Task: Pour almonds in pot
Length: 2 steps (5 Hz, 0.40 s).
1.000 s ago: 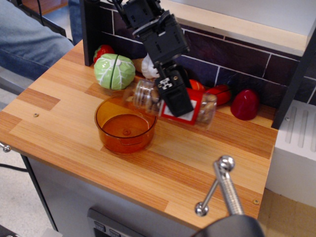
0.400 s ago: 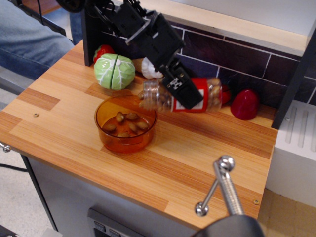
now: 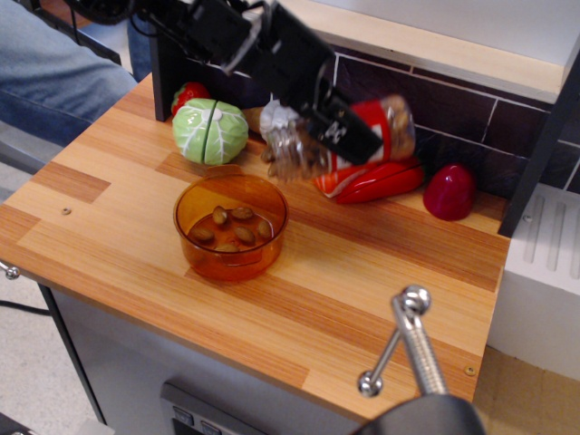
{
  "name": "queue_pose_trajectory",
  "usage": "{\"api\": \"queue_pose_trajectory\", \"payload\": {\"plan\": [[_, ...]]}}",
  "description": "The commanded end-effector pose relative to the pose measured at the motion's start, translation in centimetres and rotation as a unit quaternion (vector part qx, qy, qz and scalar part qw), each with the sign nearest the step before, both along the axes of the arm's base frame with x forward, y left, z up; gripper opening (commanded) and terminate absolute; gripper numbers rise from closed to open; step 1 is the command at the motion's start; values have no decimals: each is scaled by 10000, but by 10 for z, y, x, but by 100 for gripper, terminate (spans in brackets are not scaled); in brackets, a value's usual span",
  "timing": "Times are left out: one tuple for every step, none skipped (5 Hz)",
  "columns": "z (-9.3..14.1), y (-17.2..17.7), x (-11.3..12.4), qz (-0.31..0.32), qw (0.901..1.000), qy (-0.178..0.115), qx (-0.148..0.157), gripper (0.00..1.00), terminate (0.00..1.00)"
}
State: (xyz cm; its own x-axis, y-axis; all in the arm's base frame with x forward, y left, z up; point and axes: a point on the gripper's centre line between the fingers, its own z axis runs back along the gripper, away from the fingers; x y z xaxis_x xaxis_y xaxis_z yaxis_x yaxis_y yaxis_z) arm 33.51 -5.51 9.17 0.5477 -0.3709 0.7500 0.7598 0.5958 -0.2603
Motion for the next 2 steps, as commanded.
{"api": "queue_pose_trajectory", "payload": {"plan": [[15,1,6,271,9967,-765,95,0,0],[14,2,2,275,9961,-834,47,0,0]]}}
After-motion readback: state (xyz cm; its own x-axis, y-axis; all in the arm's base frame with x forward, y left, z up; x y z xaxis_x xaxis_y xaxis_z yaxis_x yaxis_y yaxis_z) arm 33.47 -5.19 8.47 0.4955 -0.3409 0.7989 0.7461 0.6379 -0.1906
